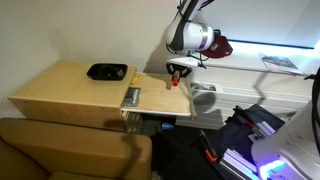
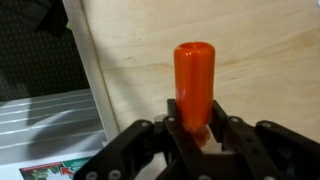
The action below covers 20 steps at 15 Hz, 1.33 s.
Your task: Put the screwdriver in the drawer
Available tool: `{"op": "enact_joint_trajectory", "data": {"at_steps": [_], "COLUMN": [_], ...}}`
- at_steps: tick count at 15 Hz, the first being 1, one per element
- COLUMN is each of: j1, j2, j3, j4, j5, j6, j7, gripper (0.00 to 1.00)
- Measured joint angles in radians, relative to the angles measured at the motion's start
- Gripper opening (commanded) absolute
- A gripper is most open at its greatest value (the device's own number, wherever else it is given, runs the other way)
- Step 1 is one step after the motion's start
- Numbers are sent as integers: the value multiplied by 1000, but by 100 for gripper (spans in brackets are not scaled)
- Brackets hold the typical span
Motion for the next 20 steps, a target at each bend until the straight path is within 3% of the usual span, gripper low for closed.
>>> {"op": "enact_joint_trajectory", "data": {"at_steps": [5, 9, 13, 14, 17, 20], "j1": [-46, -164, -241, -253, -257, -252], "j2": [113, 170, 181, 182, 180, 163], "j3": [22, 113, 187, 199, 204, 199], "j4": [1, 11, 8, 4, -5, -37], "j5": [168, 262, 278, 277, 260, 227], "j6": [65, 151, 204, 213, 218, 201], "j7": [17, -18, -21, -28, -58, -114], "gripper": [8, 8, 8, 55, 71, 94]}}
